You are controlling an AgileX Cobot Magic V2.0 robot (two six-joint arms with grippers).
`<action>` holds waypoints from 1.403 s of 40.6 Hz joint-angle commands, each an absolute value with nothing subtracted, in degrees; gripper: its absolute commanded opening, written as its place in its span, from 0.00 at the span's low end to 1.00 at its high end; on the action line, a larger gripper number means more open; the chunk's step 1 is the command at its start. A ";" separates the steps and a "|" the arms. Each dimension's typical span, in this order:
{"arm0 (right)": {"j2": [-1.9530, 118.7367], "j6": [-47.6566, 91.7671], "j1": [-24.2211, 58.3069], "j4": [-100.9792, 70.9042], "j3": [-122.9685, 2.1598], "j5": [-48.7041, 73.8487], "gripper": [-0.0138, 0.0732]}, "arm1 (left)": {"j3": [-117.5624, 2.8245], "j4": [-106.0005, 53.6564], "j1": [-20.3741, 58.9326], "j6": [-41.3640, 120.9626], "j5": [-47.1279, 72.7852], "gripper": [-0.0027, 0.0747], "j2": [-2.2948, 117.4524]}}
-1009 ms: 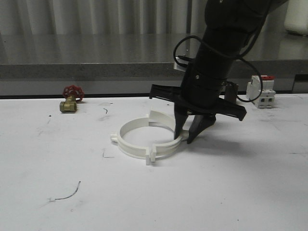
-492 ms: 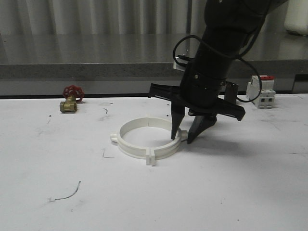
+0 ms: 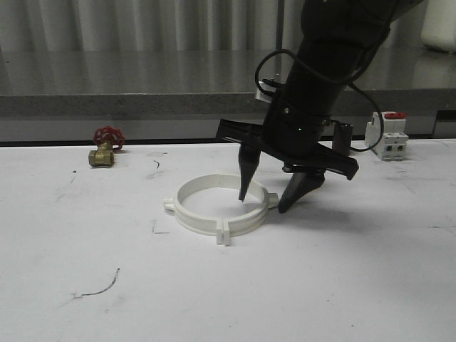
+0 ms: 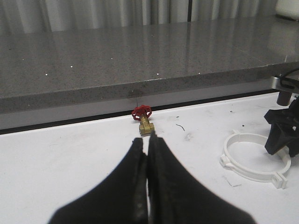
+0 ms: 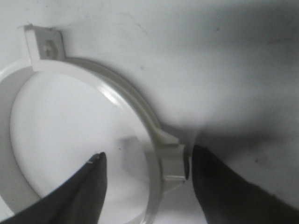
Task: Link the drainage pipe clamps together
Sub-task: 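Open the right gripper and raise it away from the ring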
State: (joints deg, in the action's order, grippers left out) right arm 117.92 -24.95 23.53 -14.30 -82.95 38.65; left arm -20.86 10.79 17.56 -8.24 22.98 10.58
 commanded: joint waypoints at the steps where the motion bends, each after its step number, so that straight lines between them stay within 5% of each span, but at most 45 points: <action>1: 114.40 -24.96 23.45 -13.86 -84.23 38.02 0.75 | -22.51 10.92 17.44 -8.41 18.18 0.01 11.15; 24: 101.94 -23.94 23.24 -9.29 -84.04 42.11 0.74 | -22.51 10.92 17.44 -8.41 18.18 0.01 11.15; 39: 91.24 -22.91 20.49 -6.59 -83.91 47.67 0.08 | -22.51 10.92 17.44 -8.41 18.18 0.01 11.15; 57: 69.86 -12.44 6.73 -6.56 -62.52 47.24 0.09 | -22.51 10.92 17.44 -8.41 18.18 0.01 11.15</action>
State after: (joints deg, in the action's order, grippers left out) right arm 75.91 -15.03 8.48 -6.79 -65.66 50.16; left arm -20.86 10.79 17.56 -8.24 22.98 10.58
